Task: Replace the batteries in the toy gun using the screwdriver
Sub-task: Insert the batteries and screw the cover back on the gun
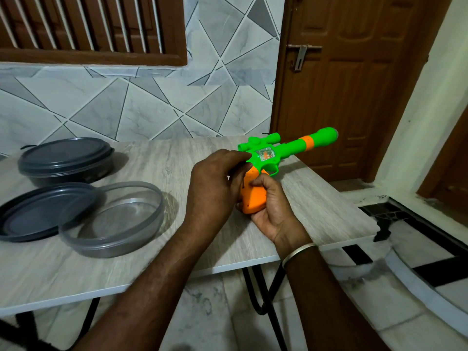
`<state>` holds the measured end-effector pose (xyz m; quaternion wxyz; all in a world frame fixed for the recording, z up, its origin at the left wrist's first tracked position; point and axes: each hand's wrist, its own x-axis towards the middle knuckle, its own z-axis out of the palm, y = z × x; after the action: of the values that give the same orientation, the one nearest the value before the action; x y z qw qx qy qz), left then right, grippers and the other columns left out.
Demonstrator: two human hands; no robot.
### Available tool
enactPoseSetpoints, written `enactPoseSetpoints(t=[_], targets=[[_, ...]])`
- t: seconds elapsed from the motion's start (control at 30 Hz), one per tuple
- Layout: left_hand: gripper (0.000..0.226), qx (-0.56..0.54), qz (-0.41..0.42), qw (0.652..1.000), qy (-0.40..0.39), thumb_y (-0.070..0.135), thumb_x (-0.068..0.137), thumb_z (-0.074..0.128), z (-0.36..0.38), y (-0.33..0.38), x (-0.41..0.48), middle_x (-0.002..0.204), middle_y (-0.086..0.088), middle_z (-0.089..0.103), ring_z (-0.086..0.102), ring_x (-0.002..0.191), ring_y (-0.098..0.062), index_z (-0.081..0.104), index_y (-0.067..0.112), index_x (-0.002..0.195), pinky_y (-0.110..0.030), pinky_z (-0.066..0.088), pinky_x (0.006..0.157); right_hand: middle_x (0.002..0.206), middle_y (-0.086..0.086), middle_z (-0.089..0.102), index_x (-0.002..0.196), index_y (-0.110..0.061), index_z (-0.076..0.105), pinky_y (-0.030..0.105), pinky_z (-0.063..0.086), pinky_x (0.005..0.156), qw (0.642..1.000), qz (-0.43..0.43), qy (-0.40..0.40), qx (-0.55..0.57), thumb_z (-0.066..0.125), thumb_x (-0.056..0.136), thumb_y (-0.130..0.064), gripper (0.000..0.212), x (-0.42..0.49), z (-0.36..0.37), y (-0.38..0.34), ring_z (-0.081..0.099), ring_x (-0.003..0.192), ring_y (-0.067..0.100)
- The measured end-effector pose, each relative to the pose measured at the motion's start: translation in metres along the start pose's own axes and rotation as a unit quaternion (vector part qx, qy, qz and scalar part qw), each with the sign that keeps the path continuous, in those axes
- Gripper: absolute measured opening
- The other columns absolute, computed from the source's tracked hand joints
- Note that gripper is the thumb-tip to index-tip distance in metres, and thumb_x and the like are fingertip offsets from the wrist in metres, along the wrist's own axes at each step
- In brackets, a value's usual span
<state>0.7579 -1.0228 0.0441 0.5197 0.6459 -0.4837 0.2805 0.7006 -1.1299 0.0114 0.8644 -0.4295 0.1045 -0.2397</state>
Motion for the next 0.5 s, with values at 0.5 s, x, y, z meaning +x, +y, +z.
enactPoseSetpoints(t=[0.5], targets=[[0.018,-0.015,-0.016,1.0,0.01,0.019,0.088,0.071,0.0014,0.0024,0.0005,0.092,-0.001,0.075,0.07,0.081,-0.013,0.077,0.011,0.104,-0.035,0.058,0.076,0.078,0.008,0.065,0.09,-0.015,0.066,0.029,0.041,0.06,1.0,0.002,0.003,0.001,0.041,0.09,-0.012,0.026,-0.0003,0.0015,0.0003,0.057,0.064,0.02]])
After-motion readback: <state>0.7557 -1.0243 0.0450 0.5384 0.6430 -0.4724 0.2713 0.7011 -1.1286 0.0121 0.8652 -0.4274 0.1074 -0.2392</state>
